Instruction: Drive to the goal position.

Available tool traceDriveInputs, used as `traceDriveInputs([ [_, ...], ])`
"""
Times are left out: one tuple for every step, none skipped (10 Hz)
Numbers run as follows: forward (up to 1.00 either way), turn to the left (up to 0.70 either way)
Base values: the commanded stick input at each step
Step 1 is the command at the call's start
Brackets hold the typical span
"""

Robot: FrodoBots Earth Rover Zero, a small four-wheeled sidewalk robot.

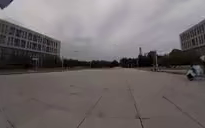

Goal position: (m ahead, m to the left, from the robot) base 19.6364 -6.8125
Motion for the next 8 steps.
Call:
traceDriveInputs([
  [0.7,0.0],
  [0.7,0.0],
  [0.7,0.0],
  [0.7,0.0],
  [0.7,0.0],
  [0.7,0.0],
  [0.7,0.0],
  [0.7,0.0],
])
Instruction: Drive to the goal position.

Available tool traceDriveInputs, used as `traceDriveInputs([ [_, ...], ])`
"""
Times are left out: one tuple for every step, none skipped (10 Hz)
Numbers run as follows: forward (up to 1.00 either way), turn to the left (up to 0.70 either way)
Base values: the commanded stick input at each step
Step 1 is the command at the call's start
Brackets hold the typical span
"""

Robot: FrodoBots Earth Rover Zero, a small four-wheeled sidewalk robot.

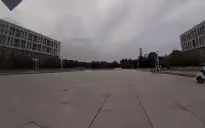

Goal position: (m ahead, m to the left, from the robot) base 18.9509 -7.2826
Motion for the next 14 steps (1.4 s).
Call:
traceDriveInputs([
  [0.7,0.0],
  [0.7,0.0],
  [0.7,0.0],
  [0.7,0.0],
  [0.7,0.0],
  [0.7,0.0],
  [0.7,0.0],
  [0.7,0.0],
  [0.7,0.0],
  [0.7,0.0],
  [0.7,0.0],
  [0.7,0.0],
  [0.7,0.0],
  [0.7,0.0],
])
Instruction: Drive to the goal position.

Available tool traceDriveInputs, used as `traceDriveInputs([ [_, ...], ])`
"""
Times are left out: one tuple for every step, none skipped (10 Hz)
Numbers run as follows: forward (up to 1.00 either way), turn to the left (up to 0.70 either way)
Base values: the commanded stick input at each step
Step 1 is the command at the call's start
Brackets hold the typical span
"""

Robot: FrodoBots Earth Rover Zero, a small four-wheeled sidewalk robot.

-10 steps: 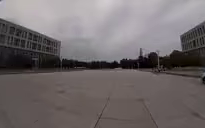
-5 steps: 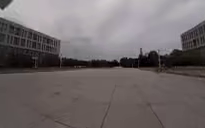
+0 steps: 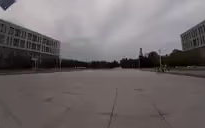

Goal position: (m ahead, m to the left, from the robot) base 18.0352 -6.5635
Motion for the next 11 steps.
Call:
traceDriveInputs([
  [0.7,0.0],
  [0.7,0.0],
  [0.7,0.0],
  [0.7,0.0],
  [0.7,0.0],
  [0.7,0.0],
  [0.7,0.0],
  [0.7,0.0],
  [0.7,0.0],
  [0.7,0.0],
  [0.7,0.0],
])
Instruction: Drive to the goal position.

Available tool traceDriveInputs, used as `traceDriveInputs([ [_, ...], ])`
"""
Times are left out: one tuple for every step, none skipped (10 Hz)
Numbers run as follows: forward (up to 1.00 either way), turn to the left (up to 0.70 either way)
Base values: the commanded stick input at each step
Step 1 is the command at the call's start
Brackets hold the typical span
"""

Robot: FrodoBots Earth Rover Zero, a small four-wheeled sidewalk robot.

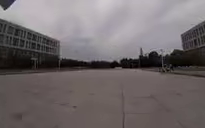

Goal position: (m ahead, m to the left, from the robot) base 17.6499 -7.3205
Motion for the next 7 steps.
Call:
traceDriveInputs([
  [0.7,0.0],
  [0.7,0.0],
  [0.7,0.0],
  [0.7,0.0],
  [0.7,0.0],
  [0.7,0.0],
  [0.7,0.0],
])
